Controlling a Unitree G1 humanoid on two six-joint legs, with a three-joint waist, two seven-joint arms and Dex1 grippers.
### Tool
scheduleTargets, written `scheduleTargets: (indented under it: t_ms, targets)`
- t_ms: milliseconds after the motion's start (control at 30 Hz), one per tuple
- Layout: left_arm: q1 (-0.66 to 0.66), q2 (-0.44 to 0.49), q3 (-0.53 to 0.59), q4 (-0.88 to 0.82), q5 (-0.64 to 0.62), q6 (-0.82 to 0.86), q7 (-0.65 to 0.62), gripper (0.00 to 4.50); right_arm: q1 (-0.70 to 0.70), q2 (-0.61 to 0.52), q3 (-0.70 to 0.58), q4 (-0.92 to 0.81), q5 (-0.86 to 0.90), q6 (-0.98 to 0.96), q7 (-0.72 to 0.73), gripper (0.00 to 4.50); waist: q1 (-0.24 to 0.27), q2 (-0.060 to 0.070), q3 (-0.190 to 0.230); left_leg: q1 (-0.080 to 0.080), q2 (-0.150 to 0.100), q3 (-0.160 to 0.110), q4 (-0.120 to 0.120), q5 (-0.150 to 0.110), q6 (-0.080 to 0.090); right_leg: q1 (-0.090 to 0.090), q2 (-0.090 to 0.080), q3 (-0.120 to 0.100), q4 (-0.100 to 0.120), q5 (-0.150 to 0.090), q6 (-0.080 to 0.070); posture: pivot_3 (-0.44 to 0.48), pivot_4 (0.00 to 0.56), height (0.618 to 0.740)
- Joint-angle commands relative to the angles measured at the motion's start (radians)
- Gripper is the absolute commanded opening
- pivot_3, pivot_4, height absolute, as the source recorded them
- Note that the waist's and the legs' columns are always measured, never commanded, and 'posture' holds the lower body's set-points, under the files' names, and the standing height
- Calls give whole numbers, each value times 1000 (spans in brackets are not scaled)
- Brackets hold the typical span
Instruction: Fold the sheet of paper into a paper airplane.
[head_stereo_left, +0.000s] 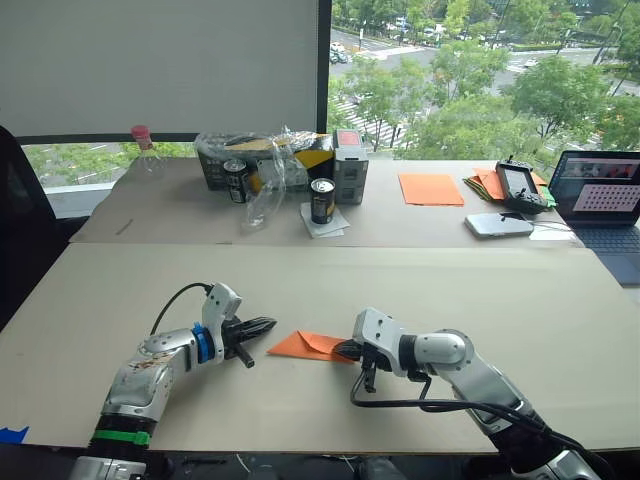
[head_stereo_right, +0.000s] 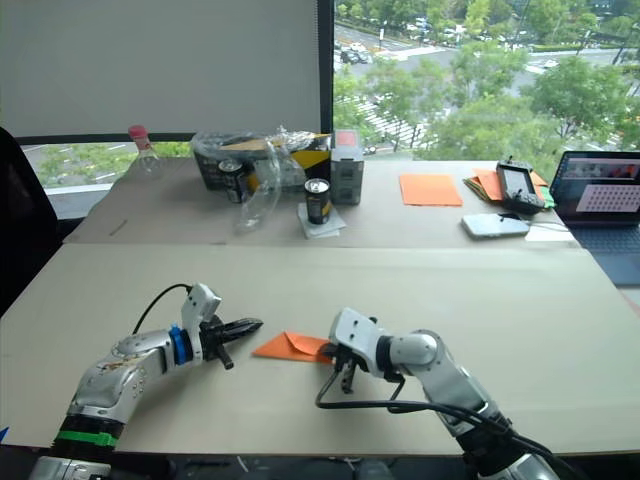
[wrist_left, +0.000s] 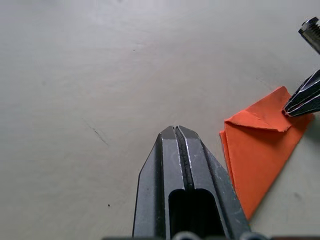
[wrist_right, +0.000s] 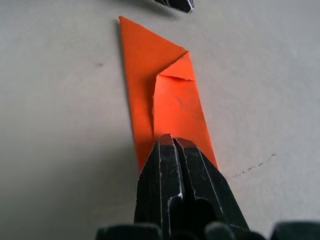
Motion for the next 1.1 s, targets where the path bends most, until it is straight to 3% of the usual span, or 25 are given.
scheduleTargets:
  t_ms: [33,233,400,600,733,1100]
  targets:
    - [7,58,33,-119,-48,-3,-63,0,-46,-12,-47,-71,34,48,18,25,0,0,1,0,0,0,0,0,0,-1,0,0,0,0,-1,0,150,730]
    - [33,192,23,-269,-77,68,-121,0,-108,-55,-141,-173,168,137,107,25,-2,-1,7,-6,0,0,-1,0,0,-6,0,0,0,4,-6,0,150,730]
    - [88,257,15,-328,-93,107,-135,0,-145,-98,-117,-239,237,236,167,25,-2,-1,7,-10,0,0,-1,0,0,-10,0,0,0,4,-7,0,150,730]
    - [165,241,21,-408,-123,151,-89,0,-153,-77,-23,-205,186,246,148,25,-3,-1,7,-16,0,0,0,0,0,-18,0,0,3,4,-7,0,150,730]
    - [195,207,-4,-427,-64,124,-2,0,-188,-65,1,-129,139,205,132,25,0,-1,7,-16,0,1,0,0,0,-18,0,0,3,5,-8,0,150,730]
    - [187,166,-23,-455,-84,134,58,0,-347,12,-49,151,49,84,57,25,-2,-1,7,-16,0,1,1,0,0,-18,0,0,4,5,-9,0,150,730]
